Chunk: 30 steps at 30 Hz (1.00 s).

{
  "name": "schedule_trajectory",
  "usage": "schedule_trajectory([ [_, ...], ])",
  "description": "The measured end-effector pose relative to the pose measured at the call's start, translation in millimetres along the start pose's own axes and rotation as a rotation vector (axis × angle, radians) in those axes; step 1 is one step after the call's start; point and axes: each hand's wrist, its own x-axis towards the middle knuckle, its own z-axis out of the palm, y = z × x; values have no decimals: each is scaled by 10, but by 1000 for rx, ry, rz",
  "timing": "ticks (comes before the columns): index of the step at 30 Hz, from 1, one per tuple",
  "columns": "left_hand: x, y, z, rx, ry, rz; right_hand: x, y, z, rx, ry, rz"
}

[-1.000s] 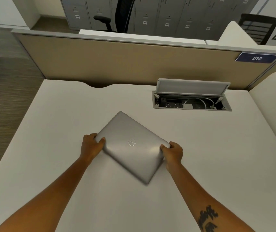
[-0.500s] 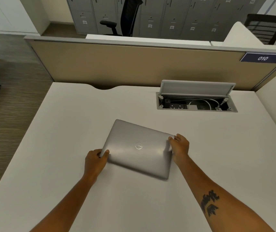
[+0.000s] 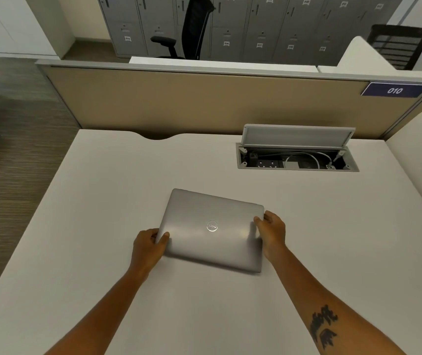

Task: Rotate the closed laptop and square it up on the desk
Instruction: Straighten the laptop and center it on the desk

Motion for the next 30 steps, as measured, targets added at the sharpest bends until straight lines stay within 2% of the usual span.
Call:
schedule_trajectory([
  [11,404,436,96,-52,-61,-31,-480,260,-87,48,33,74],
  [20,562,401,145,-209,-60,-133,-348,295,-23,157,44,151],
  [24,588,409,162,-280,-50,-169,-214,260,-46,231,82,256],
  [30,646,382,175,-342,-34,-232,-52,211,-65,249,87,283],
])
